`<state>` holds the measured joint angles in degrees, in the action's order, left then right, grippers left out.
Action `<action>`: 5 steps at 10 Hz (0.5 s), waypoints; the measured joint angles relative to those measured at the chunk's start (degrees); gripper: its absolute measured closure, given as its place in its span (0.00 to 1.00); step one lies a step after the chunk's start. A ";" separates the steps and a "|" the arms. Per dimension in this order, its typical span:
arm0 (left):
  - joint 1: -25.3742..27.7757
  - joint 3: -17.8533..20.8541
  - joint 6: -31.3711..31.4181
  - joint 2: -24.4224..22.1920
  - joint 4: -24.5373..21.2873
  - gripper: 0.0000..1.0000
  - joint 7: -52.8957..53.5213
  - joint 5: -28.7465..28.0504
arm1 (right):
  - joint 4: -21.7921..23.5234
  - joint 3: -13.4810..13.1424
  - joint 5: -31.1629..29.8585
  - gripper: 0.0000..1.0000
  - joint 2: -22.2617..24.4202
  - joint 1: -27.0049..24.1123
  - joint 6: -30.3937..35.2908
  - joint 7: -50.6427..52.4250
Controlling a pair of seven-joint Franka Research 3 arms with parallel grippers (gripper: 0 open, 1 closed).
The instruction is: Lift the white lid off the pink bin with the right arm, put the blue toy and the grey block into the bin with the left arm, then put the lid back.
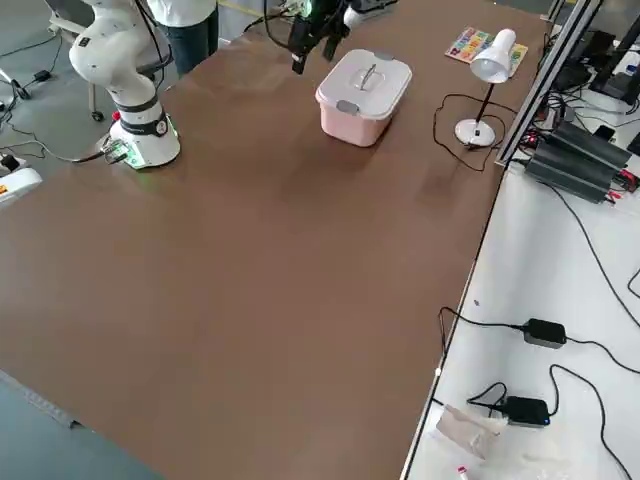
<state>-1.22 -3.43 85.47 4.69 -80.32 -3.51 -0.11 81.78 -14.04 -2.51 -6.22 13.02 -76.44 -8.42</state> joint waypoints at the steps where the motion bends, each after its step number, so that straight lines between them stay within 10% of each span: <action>1: 0.00 0.00 0.00 0.00 0.01 0.00 0.00 0.00 | 0.01 -0.02 -0.08 0.00 0.62 -2.66 0.06 5.31; 5: 0.01 0.00 0.00 0.00 0.13 0.00 0.00 0.00 | 0.02 0.61 -0.77 0.00 1.54 -4.68 -1.36 9.45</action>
<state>-1.21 -3.42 85.47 4.69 -80.19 -3.51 -0.11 81.80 -13.43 -3.29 -4.68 8.34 -77.80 1.03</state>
